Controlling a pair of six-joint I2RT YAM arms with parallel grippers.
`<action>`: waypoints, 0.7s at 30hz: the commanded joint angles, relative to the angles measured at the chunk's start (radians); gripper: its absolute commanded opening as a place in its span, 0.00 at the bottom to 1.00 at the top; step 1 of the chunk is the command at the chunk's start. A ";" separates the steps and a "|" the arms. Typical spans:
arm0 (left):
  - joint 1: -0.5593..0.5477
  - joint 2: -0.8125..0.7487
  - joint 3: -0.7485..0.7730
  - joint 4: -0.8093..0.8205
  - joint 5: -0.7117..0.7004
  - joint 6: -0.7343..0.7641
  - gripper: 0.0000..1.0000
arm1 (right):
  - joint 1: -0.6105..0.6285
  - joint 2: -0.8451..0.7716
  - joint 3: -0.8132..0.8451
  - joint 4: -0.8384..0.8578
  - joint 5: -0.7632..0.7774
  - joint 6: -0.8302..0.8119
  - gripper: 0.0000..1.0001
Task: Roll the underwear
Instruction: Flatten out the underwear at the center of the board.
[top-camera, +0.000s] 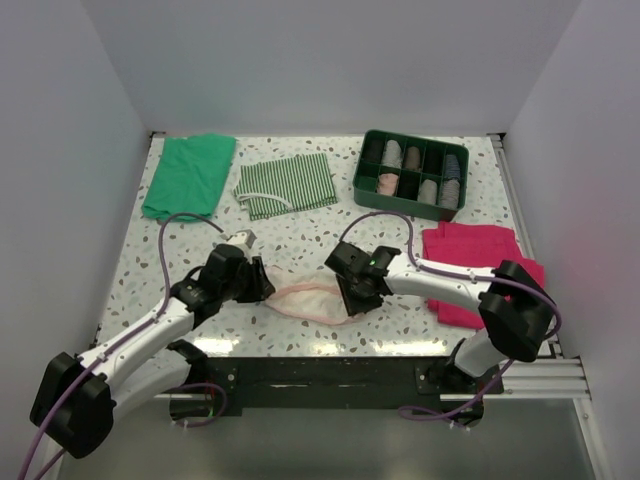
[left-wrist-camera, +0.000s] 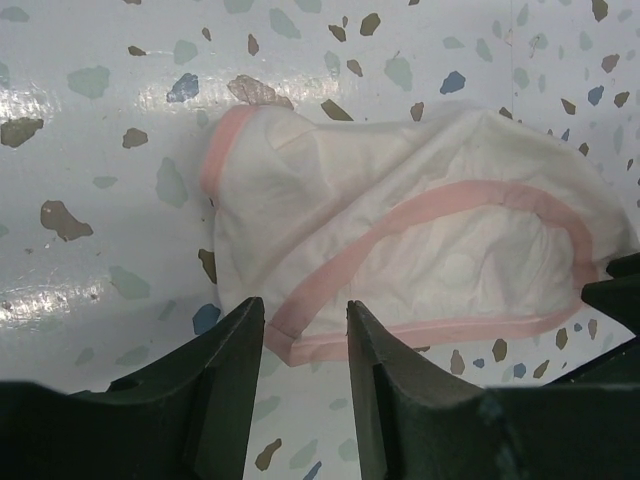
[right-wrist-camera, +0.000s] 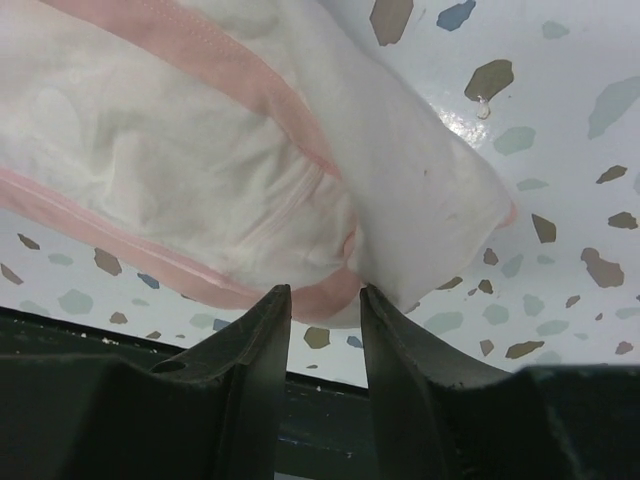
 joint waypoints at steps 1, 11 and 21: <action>-0.013 -0.003 0.016 0.008 0.018 -0.004 0.43 | 0.051 -0.052 0.074 -0.029 0.113 0.064 0.36; -0.021 -0.085 0.036 -0.045 0.026 -0.031 0.48 | 0.118 -0.080 0.097 -0.047 0.177 0.142 0.32; -0.073 -0.067 0.020 -0.070 -0.032 -0.064 0.48 | 0.121 0.062 0.140 -0.087 0.211 0.157 0.36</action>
